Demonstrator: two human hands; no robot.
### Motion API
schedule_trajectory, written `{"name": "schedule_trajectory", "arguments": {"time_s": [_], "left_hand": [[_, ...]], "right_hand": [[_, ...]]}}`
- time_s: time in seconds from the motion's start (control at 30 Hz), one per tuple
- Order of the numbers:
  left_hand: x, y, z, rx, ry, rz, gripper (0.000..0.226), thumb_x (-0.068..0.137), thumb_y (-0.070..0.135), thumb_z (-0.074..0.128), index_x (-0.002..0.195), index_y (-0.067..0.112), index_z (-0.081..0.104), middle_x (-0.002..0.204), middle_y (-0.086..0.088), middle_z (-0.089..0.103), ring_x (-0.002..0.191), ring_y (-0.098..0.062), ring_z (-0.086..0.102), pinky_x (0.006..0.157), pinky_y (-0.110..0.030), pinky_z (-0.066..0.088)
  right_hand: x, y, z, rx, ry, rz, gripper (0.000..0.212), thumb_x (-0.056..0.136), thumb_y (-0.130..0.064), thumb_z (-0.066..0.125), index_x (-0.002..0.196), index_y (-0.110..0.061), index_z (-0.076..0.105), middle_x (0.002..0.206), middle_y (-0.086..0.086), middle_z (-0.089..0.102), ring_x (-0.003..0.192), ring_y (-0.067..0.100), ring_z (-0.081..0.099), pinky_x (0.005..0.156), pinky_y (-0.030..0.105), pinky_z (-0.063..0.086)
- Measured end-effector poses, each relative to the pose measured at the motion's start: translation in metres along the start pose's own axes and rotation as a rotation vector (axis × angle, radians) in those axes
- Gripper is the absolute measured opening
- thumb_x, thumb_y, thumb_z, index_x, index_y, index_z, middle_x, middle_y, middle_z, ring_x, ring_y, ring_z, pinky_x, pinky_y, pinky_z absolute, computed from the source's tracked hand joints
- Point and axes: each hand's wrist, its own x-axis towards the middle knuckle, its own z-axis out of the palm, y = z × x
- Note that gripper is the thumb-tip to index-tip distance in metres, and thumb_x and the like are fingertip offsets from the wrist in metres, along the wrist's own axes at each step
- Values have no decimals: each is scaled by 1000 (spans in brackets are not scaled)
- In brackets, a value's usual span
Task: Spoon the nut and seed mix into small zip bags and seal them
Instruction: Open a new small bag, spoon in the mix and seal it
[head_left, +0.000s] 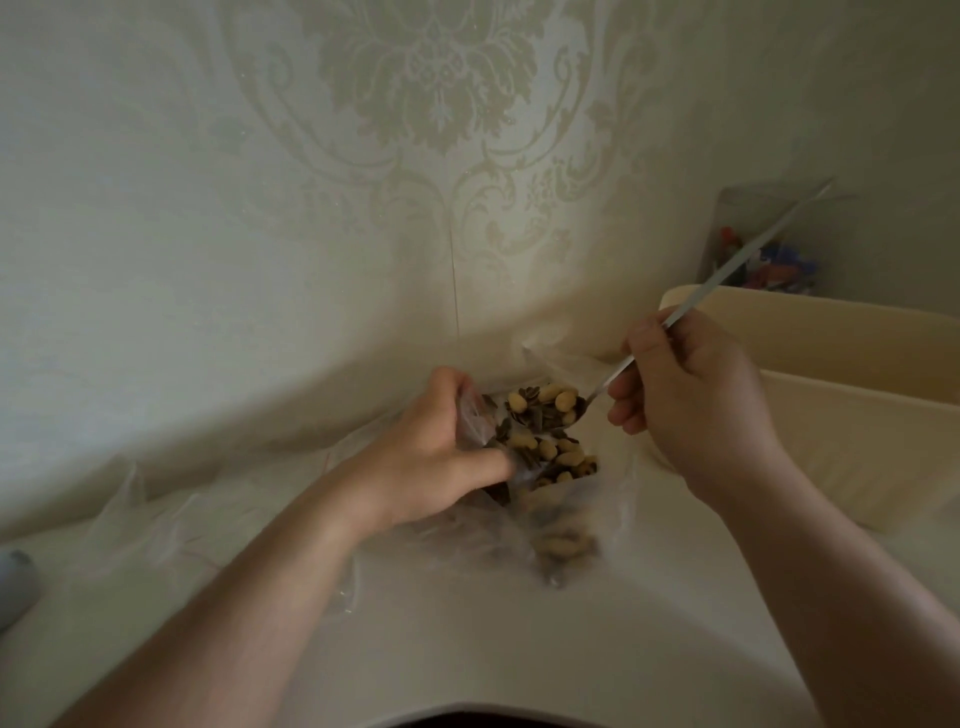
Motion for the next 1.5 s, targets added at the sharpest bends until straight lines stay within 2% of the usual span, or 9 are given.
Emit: {"name": "schedule_trajectory", "arguments": {"time_s": [0.13,0.3,0.43,0.57,0.7,0.83,1.1,1.3,1.5], "left_hand": [[-8,3,-4,-75,-124,2,69,58,65,67,113,33,38,108,2,47,103,-17,49,87,-46,48],[10,-10,-2,-134,2,45,68,64,77,65,111,33,44,91,8,52,94,-21,54,75,-21,46],[5,-13,1,-204,-18,106,15,109,34,48,119,45,44,96,-1,57,87,-18,56,77,-31,50],[0,-12,-2,-60,72,181,33,112,22,45,122,53,49,97,-11,64,89,-38,61,81,-56,54],[1,-12,-2,85,102,201,50,110,9,47,116,57,59,104,20,70,101,-7,67,94,-43,56],[0,-11,-1,166,110,195,55,108,4,44,110,54,68,113,25,71,104,-6,68,95,-44,57],[-6,-1,1,236,128,236,44,100,6,54,96,47,67,84,35,65,54,-3,53,53,-19,41],[-6,1,3,247,160,288,42,89,1,57,82,40,68,91,19,68,76,-11,63,63,-26,48],[-6,-2,7,168,186,285,35,86,-1,61,81,33,64,76,14,63,52,-6,47,50,-17,36]], "right_hand": [[0,0,-1,42,-8,16,26,110,-32,47,93,-19,62,69,5,71,54,19,68,51,27,53],[-2,4,3,9,-41,17,26,109,-35,48,92,-22,62,69,2,71,57,20,69,56,34,54],[-2,5,4,-13,-44,13,26,109,-36,48,92,-23,62,71,2,72,58,20,70,57,37,55],[-3,3,4,-27,-42,10,28,109,-37,47,92,-22,62,71,1,72,58,20,70,57,36,55],[-4,4,3,-39,-44,4,27,109,-37,47,93,-22,62,71,1,72,58,20,70,58,38,57],[-3,4,3,-29,-39,15,26,109,-36,47,94,-21,62,71,0,71,58,20,70,56,34,56],[-3,5,3,-22,-41,6,26,109,-36,47,93,-23,62,72,1,72,59,20,71,57,35,56],[-3,5,3,-23,-38,6,26,110,-36,47,93,-24,62,72,2,72,59,20,71,58,36,56],[-3,5,5,-15,-35,7,25,110,-36,47,93,-24,62,72,0,71,58,19,70,57,34,55]]}}
